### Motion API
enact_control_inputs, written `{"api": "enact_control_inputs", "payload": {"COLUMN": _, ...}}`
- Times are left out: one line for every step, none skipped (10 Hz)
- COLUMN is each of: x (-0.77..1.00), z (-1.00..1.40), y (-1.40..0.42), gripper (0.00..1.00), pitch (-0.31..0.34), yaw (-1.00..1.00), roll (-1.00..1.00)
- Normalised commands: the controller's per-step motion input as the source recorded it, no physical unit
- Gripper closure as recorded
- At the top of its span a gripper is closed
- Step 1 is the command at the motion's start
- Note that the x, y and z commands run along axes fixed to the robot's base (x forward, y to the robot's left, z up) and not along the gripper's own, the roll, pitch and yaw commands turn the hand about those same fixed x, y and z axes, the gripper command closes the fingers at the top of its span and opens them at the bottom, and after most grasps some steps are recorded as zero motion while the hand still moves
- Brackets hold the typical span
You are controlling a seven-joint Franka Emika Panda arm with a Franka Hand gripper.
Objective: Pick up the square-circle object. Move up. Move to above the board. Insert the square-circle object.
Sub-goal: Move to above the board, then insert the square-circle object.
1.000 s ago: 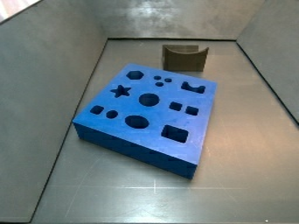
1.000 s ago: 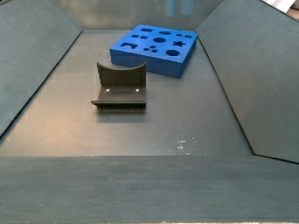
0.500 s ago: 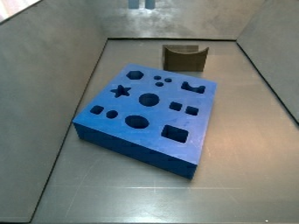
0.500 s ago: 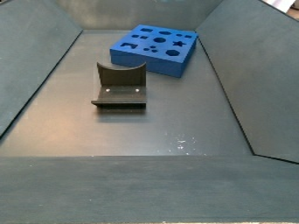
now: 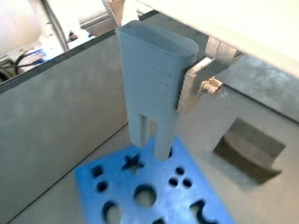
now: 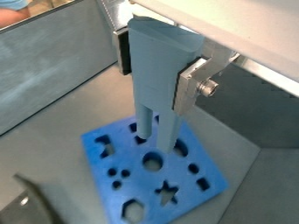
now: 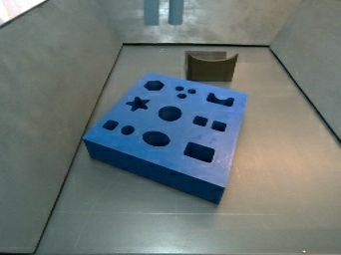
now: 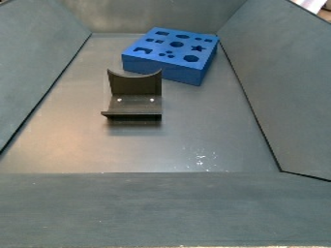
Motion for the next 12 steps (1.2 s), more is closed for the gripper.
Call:
{"api": "enact_control_inputs", "payload": {"x": 0.11, "z": 0.04, "y": -0.36, "gripper": 1.0, "pitch": 0.121, "yaw": 0.01, "roll": 0.03}}
{"api": "enact_control_inputs", "payload": {"x": 0.08, "z": 0.03, "y": -0.19, "gripper": 1.0, "pitch": 0.114, "yaw": 0.01, "roll": 0.04}}
{"api": "enact_control_inputs", "payload": {"x": 0.0, "z": -0.05, "y": 0.0, "gripper": 1.0, "pitch": 0.0, "yaw": 0.0, "roll": 0.0}}
{"api": "enact_control_inputs", "payload": {"x": -0.31, "z": -0.32, "y": -0.06, "gripper": 1.0, "pitch": -0.064, "yaw": -0.63, "roll": 0.0}}
{"api": "enact_control_inputs", "payload": {"x": 0.0, "z": -0.44, "y": 0.0, "gripper": 1.0, "pitch": 0.0, "yaw": -1.0, "roll": 0.0}}
{"api": "enact_control_inputs", "payload": {"x": 0.0, "z": -0.44, "y": 0.0, "gripper": 1.0, "pitch": 0.0, "yaw": -1.0, "roll": 0.0}}
{"api": "enact_control_inputs", "payload": {"x": 0.0, "z": -0.44, "y": 0.0, "gripper": 1.0, "pitch": 0.0, "yaw": -1.0, "roll": 0.0}}
{"api": "enact_control_inputs", "payload": {"x": 0.0, "z": -0.46, "y": 0.0, "gripper": 1.0, "pitch": 0.0, "yaw": -1.0, "roll": 0.0}}
{"api": "enact_control_inputs", "payload": {"x": 0.0, "z": -0.35, "y": -0.02, "gripper": 1.0, "pitch": 0.0, "yaw": -1.0, "roll": 0.0}}
{"api": "enact_control_inputs", "payload": {"x": 0.0, "z": -0.35, "y": -0.05, "gripper": 1.0, "pitch": 0.0, "yaw": -1.0, "roll": 0.0}}
{"api": "enact_control_inputs", "payload": {"x": 0.0, "z": -0.3, "y": -0.1, "gripper": 1.0, "pitch": 0.006, "yaw": -0.95, "roll": 0.0}}
{"api": "enact_control_inputs", "payload": {"x": -0.18, "z": -0.29, "y": -0.13, "gripper": 1.0, "pitch": 0.037, "yaw": -0.79, "roll": 0.03}}
